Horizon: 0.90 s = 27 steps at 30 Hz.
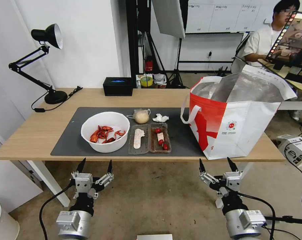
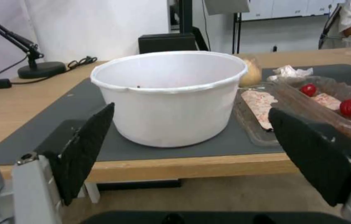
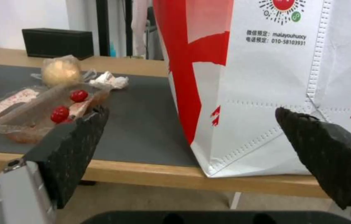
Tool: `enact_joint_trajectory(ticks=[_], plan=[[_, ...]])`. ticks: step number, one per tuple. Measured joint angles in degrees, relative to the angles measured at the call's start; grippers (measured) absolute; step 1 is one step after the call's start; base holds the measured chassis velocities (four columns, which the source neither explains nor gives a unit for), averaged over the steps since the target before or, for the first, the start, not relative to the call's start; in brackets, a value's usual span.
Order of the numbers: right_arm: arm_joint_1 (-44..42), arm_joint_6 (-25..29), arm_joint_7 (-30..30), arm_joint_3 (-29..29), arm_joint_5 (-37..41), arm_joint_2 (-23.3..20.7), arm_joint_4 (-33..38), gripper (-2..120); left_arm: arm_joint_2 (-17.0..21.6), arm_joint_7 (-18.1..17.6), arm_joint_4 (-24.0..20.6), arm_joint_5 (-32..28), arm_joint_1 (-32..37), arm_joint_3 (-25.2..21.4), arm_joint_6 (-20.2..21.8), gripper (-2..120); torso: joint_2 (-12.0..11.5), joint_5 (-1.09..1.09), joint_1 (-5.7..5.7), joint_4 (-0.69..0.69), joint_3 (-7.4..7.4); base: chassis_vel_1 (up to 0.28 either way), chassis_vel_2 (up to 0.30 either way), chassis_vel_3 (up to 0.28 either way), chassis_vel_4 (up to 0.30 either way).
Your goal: Pick up the trash from the table and place it into the takeout bag.
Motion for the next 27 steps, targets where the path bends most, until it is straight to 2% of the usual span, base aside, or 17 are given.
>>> enact_joint_trajectory(ticks=[21,27], plan=[[0.1,-0.3,0.0,0.0,0.1,-0.2,0.0,100,0.0,0.0,0.0,0.0,0.0,0.0,0.0,100,0.0,0.00,0.00,0.00,0.00,0.000,0.000,0.000,0.000],[1.0,-3.2,0.1,0.4,1.6,-2.2,0.3,100,0.3,-1.3,-0.3,-1.8,-0.7,0.2,1.9,100,0.0,0.00,0.00,0.00,0.00,0.000,0.000,0.000,0.000]])
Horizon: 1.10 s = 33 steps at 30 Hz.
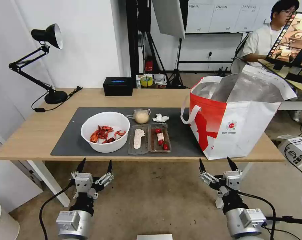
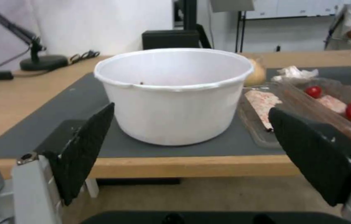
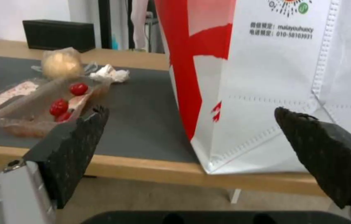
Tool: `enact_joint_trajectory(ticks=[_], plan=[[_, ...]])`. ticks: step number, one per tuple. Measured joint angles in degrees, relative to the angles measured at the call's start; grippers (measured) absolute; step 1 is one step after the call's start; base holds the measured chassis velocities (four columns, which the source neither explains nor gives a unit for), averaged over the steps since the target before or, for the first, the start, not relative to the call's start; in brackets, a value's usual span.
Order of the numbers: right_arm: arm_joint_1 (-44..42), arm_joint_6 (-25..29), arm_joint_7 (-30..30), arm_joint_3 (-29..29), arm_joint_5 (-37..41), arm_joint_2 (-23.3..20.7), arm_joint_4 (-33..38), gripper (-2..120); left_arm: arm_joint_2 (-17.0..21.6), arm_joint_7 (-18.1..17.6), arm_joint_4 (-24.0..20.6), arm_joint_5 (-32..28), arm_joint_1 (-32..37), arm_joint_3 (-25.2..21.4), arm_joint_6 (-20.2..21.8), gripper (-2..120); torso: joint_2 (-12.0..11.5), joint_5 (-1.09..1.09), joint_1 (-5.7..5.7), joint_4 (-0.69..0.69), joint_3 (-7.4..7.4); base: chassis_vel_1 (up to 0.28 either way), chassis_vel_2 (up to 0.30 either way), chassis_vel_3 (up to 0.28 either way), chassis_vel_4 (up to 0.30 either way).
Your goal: Pick up the trash from the table and place it into the takeout bag.
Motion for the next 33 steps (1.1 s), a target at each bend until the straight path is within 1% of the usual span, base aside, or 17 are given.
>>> enact_joint_trajectory(ticks=[1,2,3,4,7,8,9,10,12,13,14,15,16,17,18,20,33], plan=[[0.6,-1.6,0.1,0.2,0.8,-1.0,0.3,100,0.3,-1.1,-0.3,-1.5,-0.7,0.2,1.5,100,0.0,0.00,0.00,0.01,0.00,0.000,0.000,0.000,0.000],[0.8,-1.9,0.2,0.4,1.0,-1.8,0.3,100,0.7,-2.8,-0.8,-3.5,-1.8,0.4,3.7,100,0.0,-0.01,0.00,0.02,0.00,0.000,0.000,0.000,0.000],[0.7,-1.7,0.1,0.2,0.9,-1.8,0.3,100,0.6,-2.3,-0.8,-3.1,-1.8,0.4,3.2,100,0.0,0.03,0.01,-0.02,0.00,0.000,0.000,0.000,0.000],[0.7,-1.7,0.1,0.2,0.9,-1.8,0.3,100,0.6,-2.3,-0.8,-3.1,-1.8,0.4,3.2,100,0.0,0.03,0.01,-0.02,0.00,0.000,0.000,0.000,0.000],[2.6,-7.3,0.5,1.1,3.8,-5.2,0.9,100,1.3,-5.3,-1.2,-7.5,-3.7,1.0,7.4,100,0.0,0.00,0.00,0.01,0.00,0.000,0.000,0.000,0.000],[2.6,-7.3,0.5,1.1,3.8,-5.2,0.9,100,1.3,-5.3,-1.2,-7.5,-3.7,1.0,7.4,100,0.0,0.00,0.00,0.01,0.00,0.000,0.000,0.000,0.000],[3.7,-10.8,0.8,1.6,5.6,-7.3,1.4,100,1.9,-7.7,-1.8,-11.0,-5.4,1.5,10.8,100,0.0,0.00,0.01,0.00,0.00,0.000,0.000,0.000,0.000],[3.7,-10.8,0.8,1.6,5.6,-7.3,1.4,100,1.9,-7.7,-1.8,-11.0,-5.4,1.5,10.8,100,0.0,0.00,0.01,0.00,0.00,0.000,0.000,0.000,0.000],[5.3,-15.6,1.1,2.3,8.1,-10.2,1.9,100,2.8,-11.2,-2.5,-15.9,-7.6,2.2,15.6,100,0.0,0.01,0.01,0.00,0.01,0.000,0.000,0.000,0.000],[5.3,-15.6,1.1,2.3,8.1,-10.2,1.9,100,2.8,-11.2,-2.5,-15.9,-7.6,2.2,15.6,100,0.0,0.01,0.01,0.00,0.01,0.000,0.000,0.000,0.000],[5.7,-16.7,1.2,2.5,8.7,-10.9,2.1,100,3.0,-12.0,-2.7,-17.1,-8.1,2.3,16.7,100,0.0,0.01,0.01,0.00,0.00,0.000,0.000,0.000,0.000],[6.7,-19.6,1.4,3.0,10.2,-12.7,2.4,100,3.5,-14.1,-3.1,-20.1,-9.5,2.7,19.7,100,0.0,0.00,0.01,0.00,0.00,0.000,0.000,0.000,0.000],[7.4,-21.6,1.6,3.3,11.3,-13.9,2.7,100,3.9,-15.4,-3.2,-21.8,-10.4,3.0,21.4,100,0.0,0.01,0.01,-0.01,0.00,0.000,0.000,0.000,0.000],[7.4,-21.6,1.6,3.3,11.3,-13.9,2.7,100,3.9,-15.4,-3.2,-21.8,-10.4,3.0,21.4,100,0.0,0.01,0.01,-0.01,0.00,0.000,0.000,0.000,0.000],[8.1,-23.8,1.8,3.6,12.5,-15.3,2.9,100,4.0,-15.8,-3.0,-22.6,-10.8,3.3,22.4,100,0.0,-0.01,0.01,-0.01,0.00,0.000,0.000,0.000,0.000],[9.3,-26.4,2.1,3.7,13.8,-16.7,2.9,100,4.0,-16.1,-2.8,-22.9,-11.0,3.4,22.8,100,0.0,0.01,0.01,0.01,0.01,0.000,0.000,0.000,0.000],[9.3,-26.7,2.2,3.6,14.0,-16.7,2.8,100,3.4,-16.0,-2.6,-22.7,-10.3,3.8,22.7,100,0.0,0.00,0.01,0.00,0.00,0.000,0.000,0.000,0.000]])
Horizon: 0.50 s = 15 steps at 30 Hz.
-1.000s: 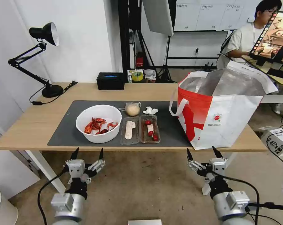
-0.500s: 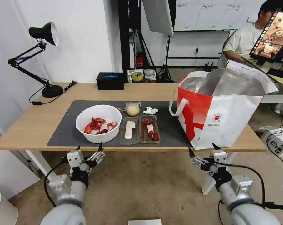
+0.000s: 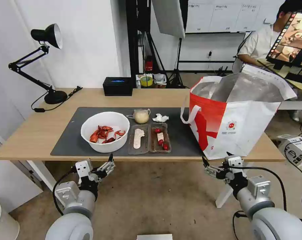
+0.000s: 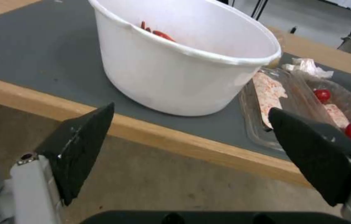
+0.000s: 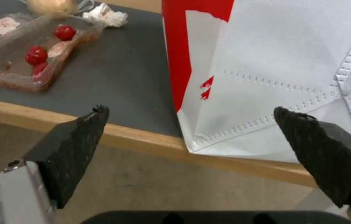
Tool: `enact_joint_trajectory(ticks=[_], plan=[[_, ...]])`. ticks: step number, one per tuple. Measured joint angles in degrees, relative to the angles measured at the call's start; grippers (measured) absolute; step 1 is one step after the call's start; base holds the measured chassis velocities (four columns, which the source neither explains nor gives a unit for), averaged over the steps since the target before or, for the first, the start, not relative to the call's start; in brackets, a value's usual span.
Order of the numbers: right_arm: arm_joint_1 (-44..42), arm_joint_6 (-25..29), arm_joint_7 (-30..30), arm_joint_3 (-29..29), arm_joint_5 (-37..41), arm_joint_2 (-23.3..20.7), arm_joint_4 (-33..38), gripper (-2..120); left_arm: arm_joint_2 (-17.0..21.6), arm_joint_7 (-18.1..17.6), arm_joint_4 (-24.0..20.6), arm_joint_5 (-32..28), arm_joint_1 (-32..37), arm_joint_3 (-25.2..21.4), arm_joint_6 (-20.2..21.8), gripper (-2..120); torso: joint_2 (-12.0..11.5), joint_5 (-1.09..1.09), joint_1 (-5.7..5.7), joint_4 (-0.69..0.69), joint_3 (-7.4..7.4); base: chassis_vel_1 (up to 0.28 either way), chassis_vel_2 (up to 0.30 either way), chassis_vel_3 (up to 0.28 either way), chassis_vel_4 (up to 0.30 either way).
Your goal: Pick up the trash from the table and place it into the takeout bag.
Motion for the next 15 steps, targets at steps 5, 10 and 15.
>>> enact_joint_trajectory(ticks=[5,10,15], plan=[[0.2,0.1,0.0,-0.4,-0.1,0.3,-0.2,100,-0.3,0.0,0.3,-0.3,0.1,0.5,-0.1,100,0.0,0.00,-0.01,0.00,0.00,0.000,0.000,0.000,0.000],[0.6,0.1,0.0,-0.8,-0.1,0.4,-0.4,100,-0.7,-0.2,0.5,-2.8,0.0,1.0,-0.1,100,0.0,0.00,-0.01,0.00,0.00,0.000,0.000,0.000,0.000],[0.9,0.1,0.1,-1.1,-0.2,0.3,-0.8,100,-1.2,-1.3,0.6,-6.6,-0.5,1.9,-0.2,100,0.0,0.00,-0.01,0.00,0.00,0.000,0.000,0.000,0.000]])
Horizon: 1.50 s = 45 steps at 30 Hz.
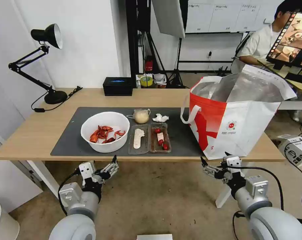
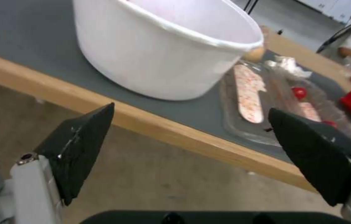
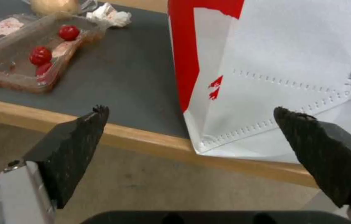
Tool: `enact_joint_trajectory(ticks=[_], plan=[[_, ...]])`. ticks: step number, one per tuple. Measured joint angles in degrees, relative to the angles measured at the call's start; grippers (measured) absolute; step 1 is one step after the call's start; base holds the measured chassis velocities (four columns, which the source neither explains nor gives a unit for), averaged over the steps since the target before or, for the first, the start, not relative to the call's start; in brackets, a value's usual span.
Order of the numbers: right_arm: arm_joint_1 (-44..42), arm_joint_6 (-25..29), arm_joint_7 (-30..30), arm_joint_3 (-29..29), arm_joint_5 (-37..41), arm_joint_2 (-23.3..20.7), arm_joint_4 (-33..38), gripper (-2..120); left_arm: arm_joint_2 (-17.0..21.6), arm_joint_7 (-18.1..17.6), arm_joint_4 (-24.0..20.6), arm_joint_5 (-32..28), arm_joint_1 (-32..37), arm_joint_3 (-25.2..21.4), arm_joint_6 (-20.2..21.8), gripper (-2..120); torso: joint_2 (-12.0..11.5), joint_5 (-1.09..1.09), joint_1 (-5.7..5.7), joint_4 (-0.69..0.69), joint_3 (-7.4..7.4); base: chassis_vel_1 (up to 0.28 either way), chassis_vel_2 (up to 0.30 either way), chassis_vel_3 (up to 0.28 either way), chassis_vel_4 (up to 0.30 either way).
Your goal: Pick up the trash from the table and place it into the takeout bag.
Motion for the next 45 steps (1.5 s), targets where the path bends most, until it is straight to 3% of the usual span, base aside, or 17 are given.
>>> enact_joint_trajectory(ticks=[4,6,11,14,15,17,24,35,45], plan=[[0.3,0.0,0.1,-0.2,-0.1,0.0,-0.2,100,-0.4,-1.4,0.3,-3.4,-0.7,1.3,-0.2,100,0.0,0.00,0.00,0.00,0.00,0.000,0.000,0.000,0.000],[0.5,0.0,0.2,-0.3,-0.2,0.0,-0.5,100,-1.3,-4.8,1.0,-9.9,-2.3,3.5,-1.2,100,0.0,0.00,0.00,0.00,0.00,0.000,0.000,0.000,0.000],[0.5,0.0,0.2,-0.3,-0.3,-0.1,-0.6,100,-2.8,-8.0,1.1,-17.8,-3.8,5.0,-2.3,100,0.0,0.00,0.00,0.00,0.00,0.000,0.000,0.000,0.000],[0.2,0.1,0.3,-0.3,-0.4,-0.2,-0.7,100,-4.4,-12.5,0.9,-28.7,-4.9,6.2,-3.2,100,0.0,0.00,0.00,0.00,0.00,0.000,0.000,0.000,0.000],[0.2,0.1,0.3,-0.3,-0.4,-0.2,-0.7,100,-4.4,-12.5,0.9,-28.7,-4.9,6.2,-3.2,100,0.0,0.00,0.00,0.00,0.00,0.000,0.000,0.000,0.000],[0.1,0.1,0.4,-0.3,-0.5,-0.3,-0.8,100,-5.4,-16.0,0.6,-34.7,-5.5,7.1,-3.6,100,0.0,0.00,0.00,0.00,0.00,0.000,0.000,0.000,0.000],[0.0,0.2,0.4,-0.3,-0.5,-0.3,-0.9,100,-6.6,-18.4,1.1,-37.9,-6.6,9.5,-8.5,100,0.0,0.00,0.00,0.00,0.00,0.000,0.000,0.000,0.000],[-0.2,0.4,0.4,-0.5,-0.6,-0.3,-1.1,100,-7.7,-17.7,1.3,-38.1,-7.2,10.6,-10.5,100,0.0,0.00,0.00,0.00,0.00,0.000,0.000,0.000,0.000],[-0.4,0.6,0.6,-1.1,-0.9,0.1,-1.3,100,-7.9,-15.9,5.3,-38.1,-11.3,13.0,-12.4,100,0.0,0.00,0.00,0.00,0.00,0.000,0.000,0.000,0.000]])
